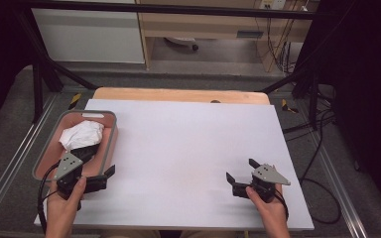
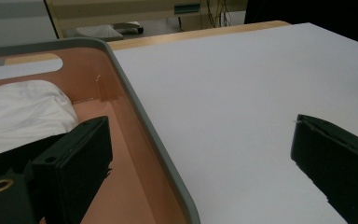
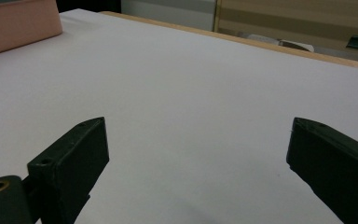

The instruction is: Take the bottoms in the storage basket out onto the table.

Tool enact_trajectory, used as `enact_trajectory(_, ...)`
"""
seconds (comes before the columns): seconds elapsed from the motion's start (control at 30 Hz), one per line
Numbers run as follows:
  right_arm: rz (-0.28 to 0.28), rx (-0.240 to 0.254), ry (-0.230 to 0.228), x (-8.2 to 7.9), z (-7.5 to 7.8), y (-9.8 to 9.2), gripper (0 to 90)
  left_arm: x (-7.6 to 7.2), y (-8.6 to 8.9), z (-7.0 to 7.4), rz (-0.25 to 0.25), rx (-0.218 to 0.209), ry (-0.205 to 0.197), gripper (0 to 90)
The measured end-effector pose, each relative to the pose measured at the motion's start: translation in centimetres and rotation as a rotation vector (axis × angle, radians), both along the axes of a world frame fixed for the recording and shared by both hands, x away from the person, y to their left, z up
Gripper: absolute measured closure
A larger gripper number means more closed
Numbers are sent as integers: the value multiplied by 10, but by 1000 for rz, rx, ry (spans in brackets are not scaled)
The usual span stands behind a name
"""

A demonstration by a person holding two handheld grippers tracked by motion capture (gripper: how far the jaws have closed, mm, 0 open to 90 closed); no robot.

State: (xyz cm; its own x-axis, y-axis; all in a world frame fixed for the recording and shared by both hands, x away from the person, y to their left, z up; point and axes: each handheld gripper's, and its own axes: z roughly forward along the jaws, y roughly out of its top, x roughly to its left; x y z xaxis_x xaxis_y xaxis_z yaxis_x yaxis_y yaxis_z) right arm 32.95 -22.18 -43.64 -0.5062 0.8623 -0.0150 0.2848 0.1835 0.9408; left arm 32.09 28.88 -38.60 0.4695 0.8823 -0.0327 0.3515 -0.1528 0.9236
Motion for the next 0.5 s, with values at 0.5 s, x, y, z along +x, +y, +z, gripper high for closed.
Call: enact_trajectory(0.5,33,-32,31,-2,1,7,53,8,2,15,24,46,-13,69)
